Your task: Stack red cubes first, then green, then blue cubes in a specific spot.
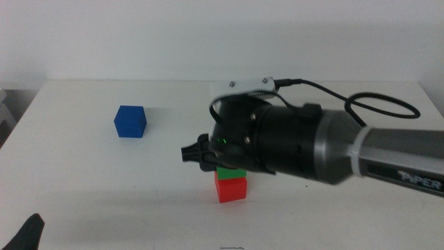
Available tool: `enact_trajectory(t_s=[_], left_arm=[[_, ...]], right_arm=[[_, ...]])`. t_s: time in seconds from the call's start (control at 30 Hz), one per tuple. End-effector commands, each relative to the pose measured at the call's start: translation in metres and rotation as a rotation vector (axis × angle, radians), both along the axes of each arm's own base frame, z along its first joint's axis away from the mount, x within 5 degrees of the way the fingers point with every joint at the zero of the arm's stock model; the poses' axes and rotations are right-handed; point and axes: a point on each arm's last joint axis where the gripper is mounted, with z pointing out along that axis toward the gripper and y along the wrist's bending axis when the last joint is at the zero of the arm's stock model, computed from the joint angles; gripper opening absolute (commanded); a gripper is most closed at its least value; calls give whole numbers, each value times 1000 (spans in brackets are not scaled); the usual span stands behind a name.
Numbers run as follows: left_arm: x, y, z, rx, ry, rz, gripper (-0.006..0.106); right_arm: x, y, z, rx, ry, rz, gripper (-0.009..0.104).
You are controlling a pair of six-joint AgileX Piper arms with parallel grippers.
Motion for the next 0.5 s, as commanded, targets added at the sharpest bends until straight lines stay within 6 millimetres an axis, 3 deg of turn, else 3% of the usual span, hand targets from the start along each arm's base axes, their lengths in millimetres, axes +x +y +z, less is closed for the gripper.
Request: enact_trajectory(t_s=[0.0,0.47], left_arm=[[-1,-1,9,-16,-94,-6,92],[-1,-1,9,-16,-94,-6,92]], right_arm=[[-5,-4,35,56,-126,91,-1],[-8,-8,25,53,-155,100,-1]])
